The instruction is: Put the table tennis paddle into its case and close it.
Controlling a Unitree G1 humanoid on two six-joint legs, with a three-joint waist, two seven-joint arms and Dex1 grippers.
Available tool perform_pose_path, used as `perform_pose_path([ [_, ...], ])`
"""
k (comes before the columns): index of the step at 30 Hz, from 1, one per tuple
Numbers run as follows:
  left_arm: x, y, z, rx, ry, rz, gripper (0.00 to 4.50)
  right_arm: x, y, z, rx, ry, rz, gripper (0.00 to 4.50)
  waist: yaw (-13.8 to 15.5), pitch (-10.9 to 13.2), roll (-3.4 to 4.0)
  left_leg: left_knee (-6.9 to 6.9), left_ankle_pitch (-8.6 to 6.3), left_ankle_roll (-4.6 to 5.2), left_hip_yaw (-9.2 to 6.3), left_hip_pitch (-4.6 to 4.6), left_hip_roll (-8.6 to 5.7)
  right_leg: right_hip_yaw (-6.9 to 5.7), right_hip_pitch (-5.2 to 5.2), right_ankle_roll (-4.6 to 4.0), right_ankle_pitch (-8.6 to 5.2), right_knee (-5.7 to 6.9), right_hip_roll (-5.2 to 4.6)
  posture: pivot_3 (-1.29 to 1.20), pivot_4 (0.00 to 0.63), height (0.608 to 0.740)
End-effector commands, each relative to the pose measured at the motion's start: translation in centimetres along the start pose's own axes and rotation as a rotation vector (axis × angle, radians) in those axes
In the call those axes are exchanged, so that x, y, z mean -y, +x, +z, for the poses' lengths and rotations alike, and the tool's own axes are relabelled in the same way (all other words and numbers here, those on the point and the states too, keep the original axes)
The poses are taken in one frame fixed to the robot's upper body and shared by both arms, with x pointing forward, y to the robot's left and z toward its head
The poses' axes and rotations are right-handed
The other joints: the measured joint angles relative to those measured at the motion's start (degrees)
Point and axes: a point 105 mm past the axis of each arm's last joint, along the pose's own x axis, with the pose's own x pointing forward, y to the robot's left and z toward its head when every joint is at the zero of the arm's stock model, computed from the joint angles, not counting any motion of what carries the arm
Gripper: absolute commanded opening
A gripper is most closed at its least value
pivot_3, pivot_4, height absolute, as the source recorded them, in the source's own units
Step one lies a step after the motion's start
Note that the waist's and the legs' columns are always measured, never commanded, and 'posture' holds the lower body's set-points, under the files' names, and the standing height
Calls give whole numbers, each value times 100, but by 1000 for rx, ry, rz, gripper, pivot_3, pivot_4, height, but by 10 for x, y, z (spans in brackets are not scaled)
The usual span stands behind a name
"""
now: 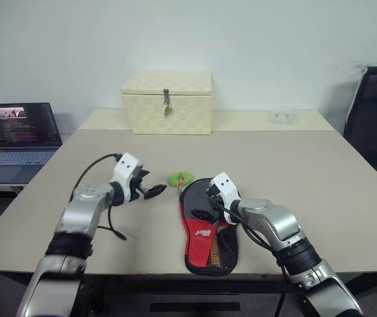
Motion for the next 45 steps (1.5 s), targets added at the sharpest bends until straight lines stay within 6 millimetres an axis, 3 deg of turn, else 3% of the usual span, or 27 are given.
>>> perform_pose_path([
  [1,-3,22,5,-33,-7,-21,4481,0,-1,4,15,-3,-23,4500,3,0,-1,1,0,0,1,-1,-1,-3,0,0,0,0,1,0,150,740],
  [5,0,37,-1,-100,-36,-35,4481,-2,-2,3,17,4,-37,4500,-35,0,-1,-2,0,0,8,-4,-1,6,-5,1,0,-2,1,0,150,740],
  [14,9,51,-15,-177,-27,-20,4481,-3,-5,1,16,14,-63,4500,-48,-1,-2,1,0,0,4,-13,0,2,-14,0,0,5,2,0,150,740],
  [17,13,56,-13,-171,-24,-12,3856,-3,-7,2,24,3,-69,4500,-46,-1,-2,2,1,-1,4,-13,-1,2,-14,1,0,9,2,0,150,740],
  [22,16,59,-14,-172,-21,-15,2078,0,-9,13,56,-14,-79,4500,-55,-1,-2,2,1,-1,4,-12,0,4,-16,0,0,13,2,0,150,740],
  [28,13,59,-14,-171,-22,14,88,8,-4,-6,-19,-20,-114,4500,-56,-1,-2,4,4,-6,5,-4,-1,5,-16,1,-1,30,3,0,150,740],
  [38,6,73,21,-157,166,153,13,4,-5,-53,-190,-41,-101,4500,-38,-7,-11,15,7,-10,2,0,-5,3,-12,2,-1,46,3,0,150,740],
  [45,34,99,60,-100,356,151,13,-15,-16,-81,-283,-64,-42,4500,-3,-18,-21,19,6,-11,2,3,-7,2,-4,3,-2,43,3,0,150,740],
])
